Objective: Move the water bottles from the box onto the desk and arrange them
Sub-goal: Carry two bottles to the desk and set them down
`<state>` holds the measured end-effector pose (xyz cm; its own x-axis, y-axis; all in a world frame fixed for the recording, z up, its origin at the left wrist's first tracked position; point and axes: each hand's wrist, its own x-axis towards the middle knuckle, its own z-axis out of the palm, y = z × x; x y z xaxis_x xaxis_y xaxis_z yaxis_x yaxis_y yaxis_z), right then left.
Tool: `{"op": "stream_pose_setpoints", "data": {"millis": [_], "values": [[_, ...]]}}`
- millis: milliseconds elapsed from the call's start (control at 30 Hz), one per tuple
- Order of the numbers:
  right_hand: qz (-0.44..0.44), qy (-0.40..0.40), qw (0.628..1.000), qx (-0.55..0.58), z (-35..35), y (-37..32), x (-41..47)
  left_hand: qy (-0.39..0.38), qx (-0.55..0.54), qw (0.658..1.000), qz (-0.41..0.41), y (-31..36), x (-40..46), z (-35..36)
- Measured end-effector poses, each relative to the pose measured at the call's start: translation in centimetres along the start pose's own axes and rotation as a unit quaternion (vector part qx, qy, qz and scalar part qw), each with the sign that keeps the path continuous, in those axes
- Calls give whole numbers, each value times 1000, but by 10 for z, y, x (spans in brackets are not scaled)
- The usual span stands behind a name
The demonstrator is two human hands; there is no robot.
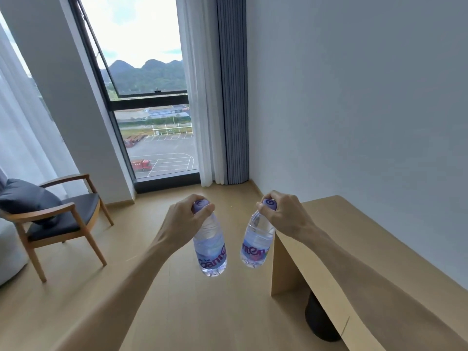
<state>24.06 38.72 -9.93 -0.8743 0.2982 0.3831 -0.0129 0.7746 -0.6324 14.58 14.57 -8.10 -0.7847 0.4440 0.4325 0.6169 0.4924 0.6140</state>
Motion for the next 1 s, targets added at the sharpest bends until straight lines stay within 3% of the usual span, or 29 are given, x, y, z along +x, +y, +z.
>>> {"op": "stream_pose_setpoints", "data": {"millis": [267,433,733,1000], "values": [[108,35,993,-23,11,76,99,-76,-58,994,46,-46,152,79],[174,102,979,-35,-4,116,141,-133,-87,985,64,-52,244,132],[286,177,940,-59,-58,220,165,-242,-175,950,93,-7,340,268],[356,210,906,-97,-136,327,164,-336,-168,917,135,69,385,407]]}}
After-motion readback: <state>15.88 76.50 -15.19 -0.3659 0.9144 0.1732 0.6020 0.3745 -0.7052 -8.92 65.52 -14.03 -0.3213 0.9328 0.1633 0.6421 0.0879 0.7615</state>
